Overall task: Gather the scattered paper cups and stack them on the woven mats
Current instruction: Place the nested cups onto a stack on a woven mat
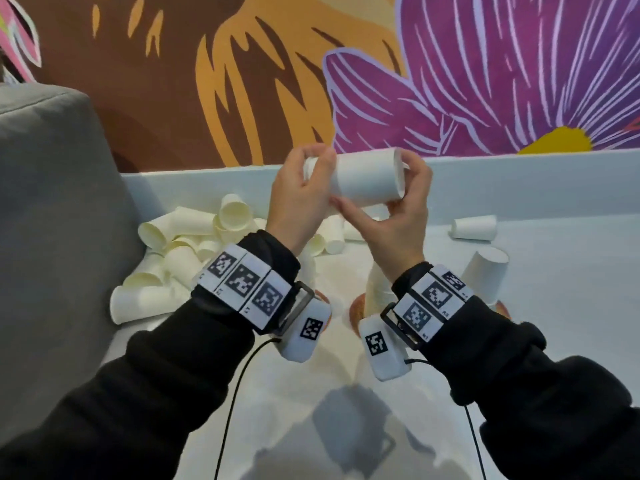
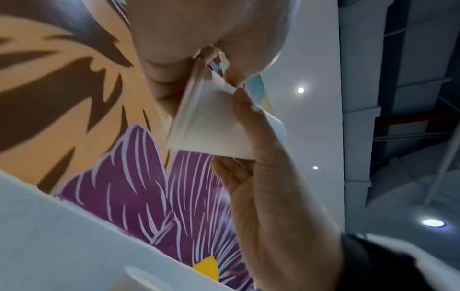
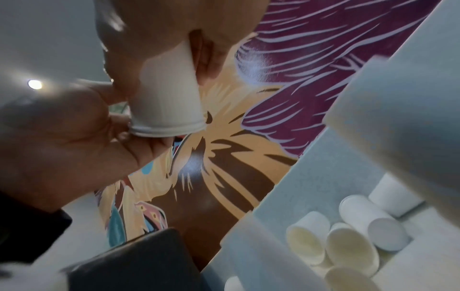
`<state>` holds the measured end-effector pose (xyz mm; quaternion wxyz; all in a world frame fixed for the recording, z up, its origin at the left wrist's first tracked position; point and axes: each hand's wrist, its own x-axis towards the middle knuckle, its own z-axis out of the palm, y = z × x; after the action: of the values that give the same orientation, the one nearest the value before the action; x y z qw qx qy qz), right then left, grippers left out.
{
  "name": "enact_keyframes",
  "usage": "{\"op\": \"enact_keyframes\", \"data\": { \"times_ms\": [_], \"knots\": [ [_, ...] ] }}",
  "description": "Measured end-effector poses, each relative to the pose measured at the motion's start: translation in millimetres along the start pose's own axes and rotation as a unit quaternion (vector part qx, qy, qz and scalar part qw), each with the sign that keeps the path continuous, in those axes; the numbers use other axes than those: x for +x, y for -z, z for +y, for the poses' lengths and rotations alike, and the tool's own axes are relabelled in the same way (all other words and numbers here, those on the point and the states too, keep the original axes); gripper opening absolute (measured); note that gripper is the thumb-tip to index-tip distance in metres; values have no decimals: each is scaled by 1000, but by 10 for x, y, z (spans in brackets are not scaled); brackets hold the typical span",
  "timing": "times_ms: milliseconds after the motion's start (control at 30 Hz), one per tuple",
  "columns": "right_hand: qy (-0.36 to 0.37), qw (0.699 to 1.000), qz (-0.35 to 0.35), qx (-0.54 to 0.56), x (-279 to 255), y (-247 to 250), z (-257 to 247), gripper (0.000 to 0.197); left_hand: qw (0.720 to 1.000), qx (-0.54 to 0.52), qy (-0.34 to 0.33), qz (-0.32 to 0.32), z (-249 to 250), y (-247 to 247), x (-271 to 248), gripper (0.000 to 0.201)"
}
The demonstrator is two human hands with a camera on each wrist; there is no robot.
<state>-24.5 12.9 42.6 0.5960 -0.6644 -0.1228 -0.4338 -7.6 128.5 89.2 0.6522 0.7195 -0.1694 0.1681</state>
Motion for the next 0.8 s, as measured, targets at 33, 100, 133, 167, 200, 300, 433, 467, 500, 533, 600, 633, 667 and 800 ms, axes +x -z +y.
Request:
{"op": "enact_keyframes", "data": {
  "times_ms": [33, 100, 133, 167, 200, 300, 433, 467, 500, 533, 600, 633, 667, 800],
  "knots": [
    [1, 1000, 14, 6, 48, 110, -2, 85, 1000, -9, 9, -17, -6, -150, -10, 25],
    [3, 1000, 26, 3, 156, 325, -6, 85, 998, -37, 32, -45, -27, -448, -43, 35],
    [6, 1000, 22, -8, 200, 420, -1, 85, 997, -48, 41, -46, -44, -571, -52, 38],
    [6, 1000, 12, -19, 238, 512, 21, 84, 997, -46, 44, -43, -67, -677, -52, 40],
    [3, 1000, -2, -30, 264, 596, 46, 83, 998, -31, 45, -44, -107, -764, -40, 43],
    [-30, 996, -51, -59, 298, 793, 210, 77, 994, 46, 59, -79, -269, -926, -5, 47],
    [-142, 973, -159, -93, 236, 933, 548, 67, 984, 132, 71, -93, -438, -1037, 2, 51],
    [-177, 959, -197, -103, 191, 950, 631, 66, 985, 127, 67, -94, -456, -1065, -14, 48],
    [-210, 944, -230, -109, 132, 959, 712, 65, 986, 119, 60, -105, -477, -1093, -30, 42],
    [-234, 931, -258, -113, 66, 962, 782, 65, 983, 121, 51, -128, -504, -1119, -48, 37],
    [-267, 908, -297, -131, -67, 946, 919, 73, 962, 191, 27, -192, -605, -1173, -80, 33],
    [-282, 899, -305, -139, -123, 936, 985, 80, 945, 245, 9, -214, -683, -1199, -88, 31],
    [-296, 892, -309, -146, -172, 928, 1046, 85, 930, 294, -10, -219, -764, -1215, -96, 28],
    [-310, 887, -312, -138, -256, 915, 1199, 74, 916, 362, -27, -173, -920, -1242, -109, 24]
  ]
}}
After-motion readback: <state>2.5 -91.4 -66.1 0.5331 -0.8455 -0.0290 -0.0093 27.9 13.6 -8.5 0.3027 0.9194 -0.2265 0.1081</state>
